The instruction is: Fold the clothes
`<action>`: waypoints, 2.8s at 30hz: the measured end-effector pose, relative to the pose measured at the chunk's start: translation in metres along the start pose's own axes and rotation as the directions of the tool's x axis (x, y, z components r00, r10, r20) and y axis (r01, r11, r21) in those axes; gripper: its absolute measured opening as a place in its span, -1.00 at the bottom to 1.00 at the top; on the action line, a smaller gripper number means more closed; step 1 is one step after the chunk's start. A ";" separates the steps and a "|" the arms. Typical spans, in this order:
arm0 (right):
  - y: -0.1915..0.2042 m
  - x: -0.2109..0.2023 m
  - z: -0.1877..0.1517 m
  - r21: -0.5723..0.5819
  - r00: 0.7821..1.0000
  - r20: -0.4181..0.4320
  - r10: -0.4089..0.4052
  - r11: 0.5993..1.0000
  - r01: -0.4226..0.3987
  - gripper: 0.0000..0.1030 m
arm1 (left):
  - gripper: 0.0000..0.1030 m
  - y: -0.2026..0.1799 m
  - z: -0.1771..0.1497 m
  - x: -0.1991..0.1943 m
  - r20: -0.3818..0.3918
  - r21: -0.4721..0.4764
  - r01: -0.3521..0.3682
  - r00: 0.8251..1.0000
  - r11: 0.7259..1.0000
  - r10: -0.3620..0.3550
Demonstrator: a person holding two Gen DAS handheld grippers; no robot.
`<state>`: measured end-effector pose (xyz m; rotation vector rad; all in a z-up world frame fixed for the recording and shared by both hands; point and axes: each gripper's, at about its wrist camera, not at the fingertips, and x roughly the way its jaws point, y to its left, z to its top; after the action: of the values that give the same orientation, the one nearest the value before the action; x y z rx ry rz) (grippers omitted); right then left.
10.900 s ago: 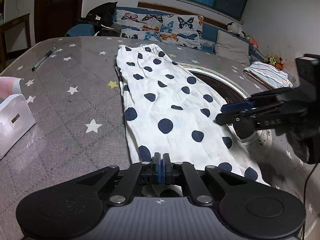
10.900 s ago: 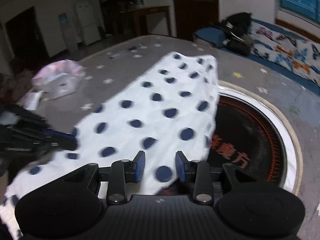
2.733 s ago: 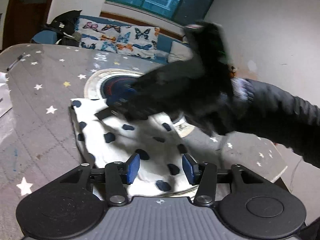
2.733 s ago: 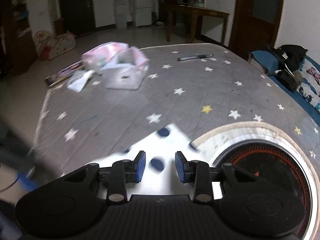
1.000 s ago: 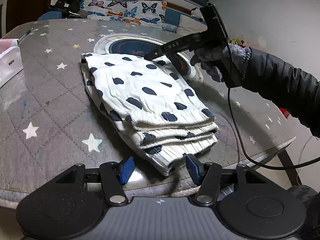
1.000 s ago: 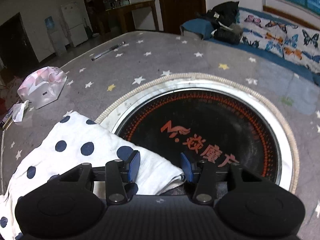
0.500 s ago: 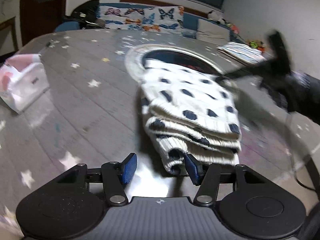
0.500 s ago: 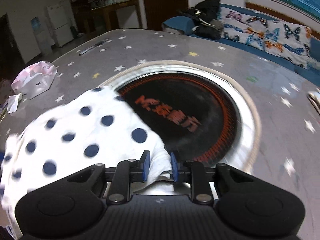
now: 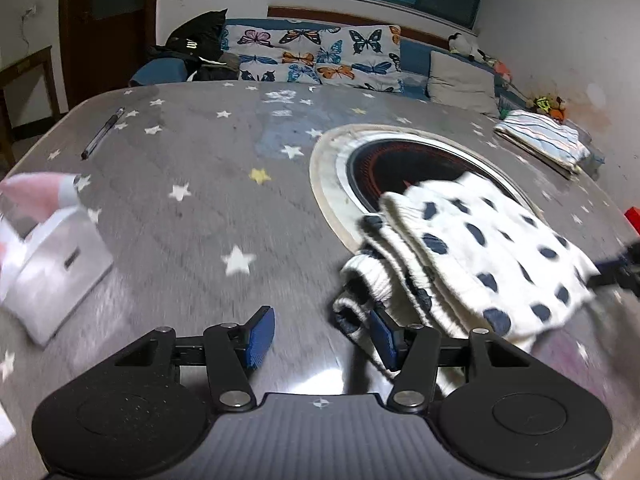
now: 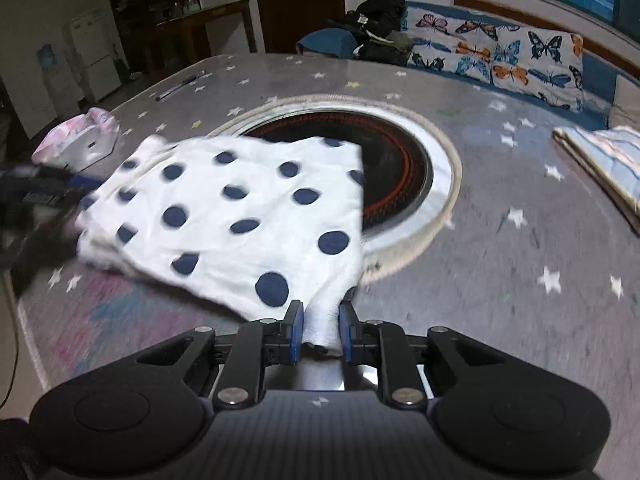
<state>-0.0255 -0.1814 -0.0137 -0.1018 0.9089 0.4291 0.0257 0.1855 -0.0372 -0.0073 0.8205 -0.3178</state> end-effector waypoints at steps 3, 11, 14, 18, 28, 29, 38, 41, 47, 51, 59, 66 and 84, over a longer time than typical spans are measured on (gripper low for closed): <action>0.002 -0.008 -0.004 0.002 1.000 -0.001 -0.005 1.000 0.005 -0.64 | 0.09 0.005 0.007 0.007 0.001 -0.004 -0.010 1.000 1.000 0.010; 0.018 -0.026 0.005 -0.101 0.997 0.066 -0.034 0.994 0.041 -0.48 | 0.10 0.014 0.002 -0.015 0.023 -0.080 0.003 1.000 0.997 -0.001; 0.035 -0.023 0.013 -0.171 0.996 0.091 0.006 0.985 0.009 -0.34 | 0.12 0.007 -0.005 -0.028 0.035 -0.102 0.042 0.999 0.994 -0.039; 0.057 -0.011 0.023 -0.230 0.992 0.100 0.075 0.972 -0.050 -0.34 | 0.12 -0.008 -0.008 -0.034 0.043 -0.122 0.071 0.997 0.990 -0.067; 0.077 0.030 0.036 -0.221 0.986 0.091 0.140 0.968 -0.117 -0.34 | 0.12 -0.044 0.010 -0.053 0.166 -0.092 0.054 0.985 0.994 -0.039; 0.078 0.035 0.035 -0.219 0.986 0.081 0.144 0.968 -0.124 -0.33 | 0.12 -0.046 0.012 -0.055 0.179 -0.095 0.063 0.983 0.993 -0.045; 0.072 0.037 0.050 -0.199 0.980 0.092 0.175 0.968 -0.154 -0.32 | 0.08 -0.064 0.012 -0.029 0.119 -0.030 0.107 0.988 0.994 -0.103; 0.067 0.040 0.066 -0.180 0.980 0.122 0.155 0.975 -0.132 -0.32 | 0.08 -0.063 0.008 -0.019 0.096 -0.042 0.099 0.991 0.994 -0.094; 0.061 0.075 0.099 -0.125 0.986 0.123 0.115 0.987 -0.100 -0.32 | 0.08 -0.057 0.003 -0.012 0.068 -0.063 0.093 0.994 0.994 -0.089; 0.057 0.101 0.110 -0.078 0.990 0.103 0.097 0.993 -0.090 -0.32 | 0.08 -0.055 0.002 -0.012 0.061 -0.067 0.096 0.994 0.993 -0.092; 0.054 0.103 0.115 -0.055 0.990 0.122 0.076 0.996 -0.070 -0.26 | 0.10 -0.054 0.001 -0.011 0.049 -0.085 0.093 0.995 0.992 -0.089; 0.067 0.065 0.096 -0.165 0.985 0.148 0.091 0.984 -0.066 -0.06 | 0.12 -0.054 0.001 -0.014 0.052 -0.093 0.086 0.995 0.992 -0.082; 0.127 0.017 0.027 -0.481 0.982 0.144 0.124 0.876 -0.040 0.39 | 0.82 -0.052 0.004 -0.027 0.085 -0.110 0.044 0.996 0.993 -0.035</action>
<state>-0.0476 -0.0531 0.0018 -0.4741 0.6224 0.7273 -0.0032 0.1427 -0.0087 -0.1407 0.7551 -0.3065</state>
